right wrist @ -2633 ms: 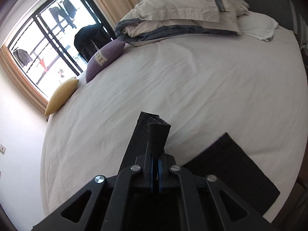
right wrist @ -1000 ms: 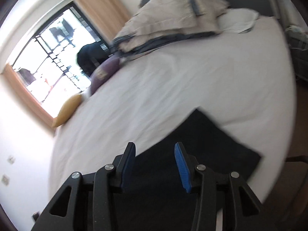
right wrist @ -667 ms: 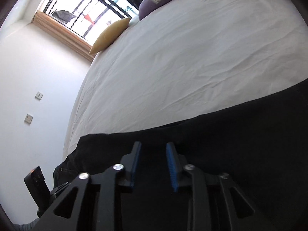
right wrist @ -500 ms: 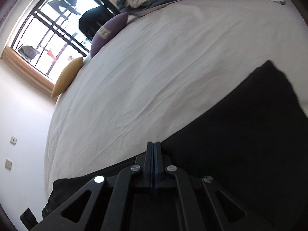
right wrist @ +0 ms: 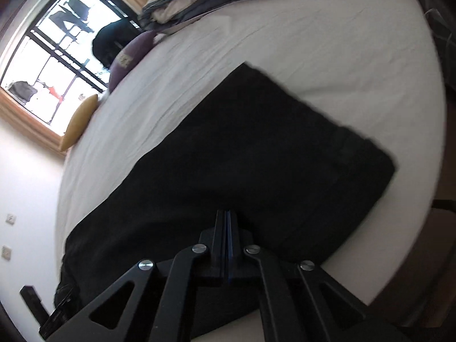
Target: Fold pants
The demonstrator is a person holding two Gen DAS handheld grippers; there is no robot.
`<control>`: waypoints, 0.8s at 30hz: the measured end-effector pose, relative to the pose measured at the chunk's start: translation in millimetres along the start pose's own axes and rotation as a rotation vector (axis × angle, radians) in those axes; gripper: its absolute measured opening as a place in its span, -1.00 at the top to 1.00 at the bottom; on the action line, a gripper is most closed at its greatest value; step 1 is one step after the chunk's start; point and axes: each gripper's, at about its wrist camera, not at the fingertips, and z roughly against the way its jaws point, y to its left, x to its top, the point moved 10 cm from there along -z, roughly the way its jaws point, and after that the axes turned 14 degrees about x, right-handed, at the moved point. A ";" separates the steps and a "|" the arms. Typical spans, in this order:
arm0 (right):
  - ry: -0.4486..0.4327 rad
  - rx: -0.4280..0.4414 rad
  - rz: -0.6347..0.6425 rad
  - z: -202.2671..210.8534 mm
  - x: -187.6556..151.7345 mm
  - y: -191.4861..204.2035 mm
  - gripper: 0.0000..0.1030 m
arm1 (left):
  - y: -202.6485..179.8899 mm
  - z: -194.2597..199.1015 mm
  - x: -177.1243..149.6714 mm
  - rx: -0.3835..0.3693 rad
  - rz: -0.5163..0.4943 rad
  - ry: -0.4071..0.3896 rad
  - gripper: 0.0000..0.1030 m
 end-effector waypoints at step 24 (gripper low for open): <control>0.393 0.569 0.271 -79.4 -151.9 243.9 0.06 | 147.0 54.4 2.5 0.126 0.102 -0.090 0.71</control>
